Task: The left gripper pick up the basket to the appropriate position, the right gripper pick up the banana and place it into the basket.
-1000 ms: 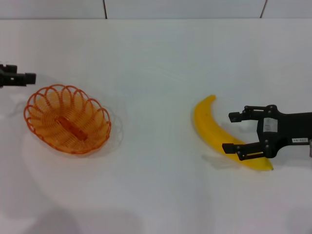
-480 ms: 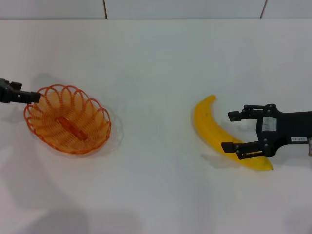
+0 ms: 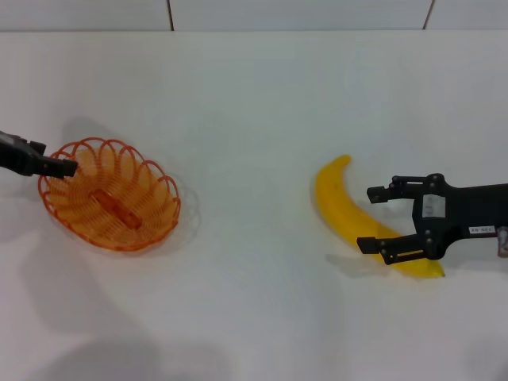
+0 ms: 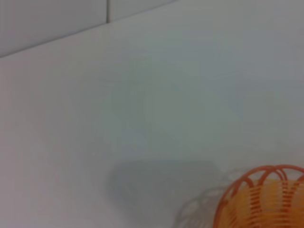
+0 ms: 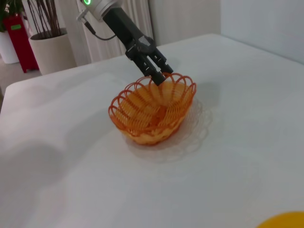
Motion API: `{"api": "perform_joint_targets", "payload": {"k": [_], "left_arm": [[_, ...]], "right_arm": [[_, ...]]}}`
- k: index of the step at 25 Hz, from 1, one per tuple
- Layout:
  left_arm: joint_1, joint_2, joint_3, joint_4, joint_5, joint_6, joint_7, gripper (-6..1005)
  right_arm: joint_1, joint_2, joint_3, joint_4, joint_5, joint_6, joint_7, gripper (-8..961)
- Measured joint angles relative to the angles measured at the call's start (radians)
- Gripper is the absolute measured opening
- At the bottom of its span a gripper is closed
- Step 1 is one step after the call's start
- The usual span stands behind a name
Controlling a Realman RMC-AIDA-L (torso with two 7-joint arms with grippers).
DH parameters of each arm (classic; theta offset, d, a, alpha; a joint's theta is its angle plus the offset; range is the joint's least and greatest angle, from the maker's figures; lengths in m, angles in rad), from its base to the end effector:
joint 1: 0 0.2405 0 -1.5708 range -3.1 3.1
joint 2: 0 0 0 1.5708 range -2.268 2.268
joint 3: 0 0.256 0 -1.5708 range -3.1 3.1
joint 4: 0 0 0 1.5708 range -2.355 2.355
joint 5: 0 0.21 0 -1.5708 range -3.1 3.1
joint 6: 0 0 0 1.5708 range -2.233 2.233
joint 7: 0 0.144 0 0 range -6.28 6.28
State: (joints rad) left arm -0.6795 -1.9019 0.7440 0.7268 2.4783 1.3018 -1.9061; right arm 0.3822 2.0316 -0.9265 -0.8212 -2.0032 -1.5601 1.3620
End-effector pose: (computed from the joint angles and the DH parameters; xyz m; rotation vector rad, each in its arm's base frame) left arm -0.3042 0.3990 0.0765 -2.4699 -0.9664 0.0975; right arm 0.2911 0.2996 0.0105 -2.8542 0.4871 0.4000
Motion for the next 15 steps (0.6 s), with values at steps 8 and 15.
{"api": "perform_joint_targets", "payload": {"k": [8, 15], "left_arm": [[-0.012, -0.011, 0.028, -0.019, 0.004, -0.039, 0.018, 641], [-0.015, -0.021, 0.05, -0.027, 0.004, -0.069, 0.02, 629]], "right_arm": [[0.004, 0.001, 0.0, 0.003, -0.006, 0.0, 0.002, 881], [0.005, 0.001, 0.0, 0.009, -0.006, 0.005, 0.002, 881]]}}
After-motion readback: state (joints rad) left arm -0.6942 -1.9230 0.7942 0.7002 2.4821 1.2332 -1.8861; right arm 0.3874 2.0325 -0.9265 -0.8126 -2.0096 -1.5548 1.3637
